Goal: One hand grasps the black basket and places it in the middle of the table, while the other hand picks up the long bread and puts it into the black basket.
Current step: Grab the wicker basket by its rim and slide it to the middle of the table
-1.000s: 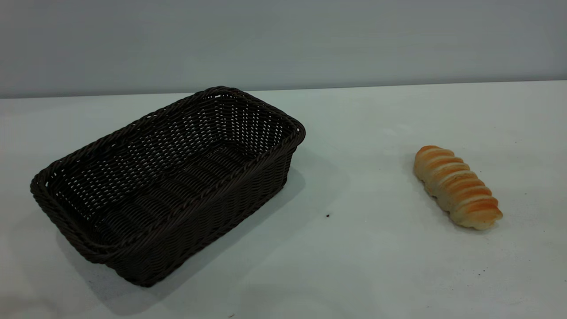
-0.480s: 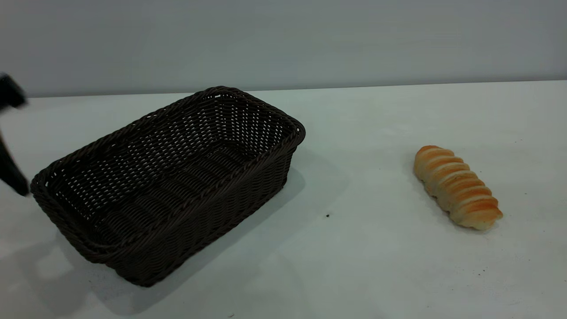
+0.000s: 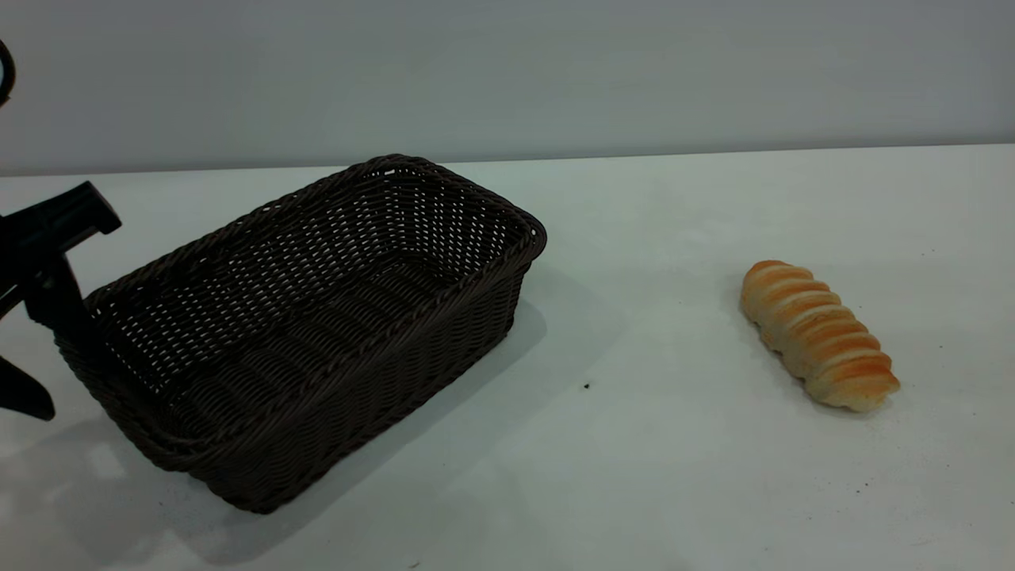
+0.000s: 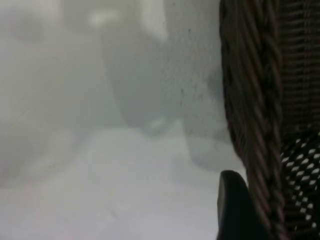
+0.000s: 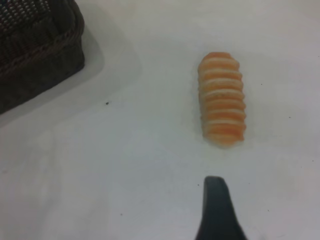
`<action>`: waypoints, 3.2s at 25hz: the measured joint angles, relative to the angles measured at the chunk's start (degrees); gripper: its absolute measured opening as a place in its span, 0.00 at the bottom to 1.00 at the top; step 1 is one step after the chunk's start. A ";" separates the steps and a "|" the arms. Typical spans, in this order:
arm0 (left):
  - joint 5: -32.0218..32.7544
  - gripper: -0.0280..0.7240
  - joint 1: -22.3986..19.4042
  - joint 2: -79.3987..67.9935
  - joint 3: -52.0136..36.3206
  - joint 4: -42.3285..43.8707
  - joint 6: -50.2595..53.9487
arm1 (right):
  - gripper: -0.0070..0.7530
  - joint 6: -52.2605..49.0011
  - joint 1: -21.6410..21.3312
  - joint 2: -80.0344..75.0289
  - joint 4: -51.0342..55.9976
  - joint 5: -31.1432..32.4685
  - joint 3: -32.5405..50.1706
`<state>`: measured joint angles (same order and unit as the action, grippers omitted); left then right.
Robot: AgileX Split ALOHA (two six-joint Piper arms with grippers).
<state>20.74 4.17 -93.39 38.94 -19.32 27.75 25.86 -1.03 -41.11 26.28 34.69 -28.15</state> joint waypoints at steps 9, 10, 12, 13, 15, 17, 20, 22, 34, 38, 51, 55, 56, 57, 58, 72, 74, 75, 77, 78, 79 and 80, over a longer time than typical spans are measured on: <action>-4.42 0.62 0.00 -5.68 0.36 -2.82 0.06 | 0.66 0.07 0.00 0.00 -0.67 0.50 0.00; -5.61 0.62 0.00 -6.39 0.36 -2.94 0.06 | 0.66 0.07 0.00 0.00 -0.73 0.50 0.00; -8.03 0.62 0.00 -8.08 0.42 -3.92 0.06 | 0.66 0.07 0.00 0.00 -0.97 0.55 0.00; -9.53 0.62 0.00 -9.27 0.42 -4.55 0.06 | 0.66 0.07 0.00 0.00 -0.95 0.55 0.00; -12.33 0.62 0.00 -12.31 0.49 -6.14 0.06 | 0.66 0.12 0.00 0.00 -1.00 0.55 0.00; -13.67 0.61 0.00 -15.41 1.16 -7.28 0.06 | 0.66 0.12 0.00 0.00 -1.00 0.62 0.00; -14.48 0.51 0.00 -18.85 2.88 -7.83 0.06 | 0.66 0.12 0.00 0.00 -1.00 0.62 0.00; -14.61 0.31 0.11 -19.80 3.80 -8.33 0.23 | 0.66 0.12 0.00 0.00 -1.00 0.62 0.00; -9.79 0.22 0.11 -11.37 7.21 -10.08 -10.86 | 0.66 0.12 0.00 0.00 -1.40 0.97 0.00; -3.83 0.22 0.11 -11.55 13.24 -10.95 -23.55 | 0.66 0.12 0.00 0.00 -1.45 1.14 0.00; 4.71 0.22 0.11 -28.36 30.43 -11.95 -45.37 | 0.66 0.12 0.00 0.00 -1.45 1.26 0.00; 5.48 0.22 0.54 -31.67 32.49 -12.65 -45.69 | 0.66 0.12 0.00 0.00 -1.45 1.33 0.00; 5.79 0.22 0.56 -31.95 32.55 -12.81 -45.69 | 0.66 0.12 0.00 0.00 -1.50 1.38 0.00; 6.03 0.22 0.56 -32.07 32.60 -12.88 -45.69 | 0.66 0.12 0.00 0.00 -1.50 1.38 0.00; 6.15 0.22 0.56 -32.13 32.60 -12.92 -45.69 | 0.66 0.12 0.00 0.00 -1.50 1.38 0.00; 6.53 0.66 0.56 -29.37 32.71 -12.67 -45.69 | 0.66 0.19 0.00 0.00 -1.62 1.43 0.00; 7.83 0.69 0.56 -27.18 32.71 -11.91 -45.69 | 0.66 0.14 0.00 0.00 -1.62 1.43 0.00; 8.53 0.69 0.56 -25.79 32.71 -11.07 -45.69 | 0.66 0.14 0.00 0.00 -1.62 1.43 0.00; 10.14 0.70 0.56 -22.80 32.71 -8.71 -45.84 | 0.66 0.14 0.00 0.00 -1.62 1.50 0.00; 10.84 0.70 0.56 -20.93 32.71 -6.84 -45.84 | 0.66 0.14 0.00 0.00 -1.67 1.55 0.00; 11.32 0.70 0.56 -19.01 32.71 -4.98 -45.68 | 0.66 0.14 0.00 0.00 -1.66 1.62 0.00; 11.77 0.70 0.56 -17.33 32.71 -2.60 -45.12 | 0.66 0.14 0.00 0.00 -1.66 1.81 0.00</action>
<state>32.51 4.73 -110.71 71.65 -21.92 -17.37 26.00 -1.03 -41.11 24.62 36.50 -28.15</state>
